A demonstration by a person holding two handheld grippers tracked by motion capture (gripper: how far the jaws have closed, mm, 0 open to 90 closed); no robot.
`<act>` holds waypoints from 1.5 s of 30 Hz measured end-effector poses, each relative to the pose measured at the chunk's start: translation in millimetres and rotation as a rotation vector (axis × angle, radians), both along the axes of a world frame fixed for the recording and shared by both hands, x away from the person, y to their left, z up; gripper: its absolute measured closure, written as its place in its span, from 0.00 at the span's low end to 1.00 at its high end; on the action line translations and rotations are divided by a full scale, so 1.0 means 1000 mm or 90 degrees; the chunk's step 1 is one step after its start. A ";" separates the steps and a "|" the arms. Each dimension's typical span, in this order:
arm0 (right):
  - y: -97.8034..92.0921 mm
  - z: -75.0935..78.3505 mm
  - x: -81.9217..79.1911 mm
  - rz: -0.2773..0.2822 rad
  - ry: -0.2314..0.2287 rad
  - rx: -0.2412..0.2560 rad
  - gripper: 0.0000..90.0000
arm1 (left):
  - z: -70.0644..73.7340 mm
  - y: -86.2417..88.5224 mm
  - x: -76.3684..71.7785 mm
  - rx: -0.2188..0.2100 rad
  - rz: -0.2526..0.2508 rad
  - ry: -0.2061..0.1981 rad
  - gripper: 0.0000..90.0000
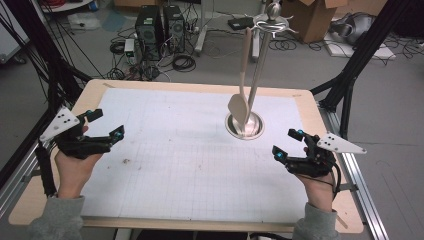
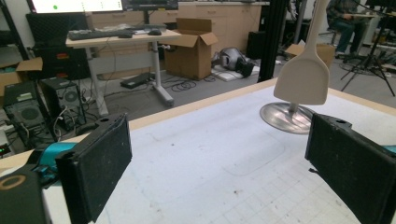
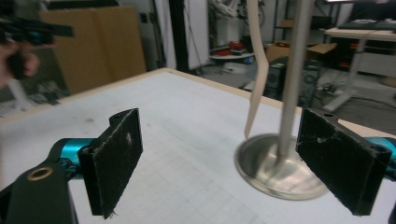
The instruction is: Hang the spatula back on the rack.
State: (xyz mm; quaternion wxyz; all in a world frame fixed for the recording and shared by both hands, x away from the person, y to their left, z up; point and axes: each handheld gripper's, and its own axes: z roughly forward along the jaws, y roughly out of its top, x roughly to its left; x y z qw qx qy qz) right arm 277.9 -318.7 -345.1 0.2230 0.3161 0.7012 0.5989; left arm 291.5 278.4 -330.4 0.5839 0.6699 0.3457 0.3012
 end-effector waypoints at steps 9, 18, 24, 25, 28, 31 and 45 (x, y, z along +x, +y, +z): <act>0.001 0.000 0.001 0.004 -0.015 0.004 0.15 | -0.007 0.016 -0.018 -0.014 0.027 0.004 0.08; -0.006 0.002 -0.001 -0.016 -0.030 0.024 0.15 | -0.016 0.030 -0.033 -0.011 0.070 0.010 0.08; -0.009 0.003 -0.001 -0.025 -0.036 0.028 0.15 | -0.019 0.036 -0.040 -0.024 0.065 0.002 0.08; -0.009 0.003 -0.001 -0.024 -0.036 0.027 0.15 | -0.020 0.037 -0.041 -0.026 0.061 0.001 0.08; -0.008 0.002 -0.001 -0.025 -0.031 0.030 0.15 | -0.022 0.039 -0.044 -0.034 0.036 -0.013 0.08; -0.007 0.002 0.000 -0.020 -0.031 0.028 0.15 | -0.025 0.039 -0.048 -0.031 0.011 -0.017 0.08; -0.003 0.004 -0.002 -0.005 -0.038 0.032 0.15 | -0.029 0.040 -0.055 -0.020 0.039 -0.016 0.08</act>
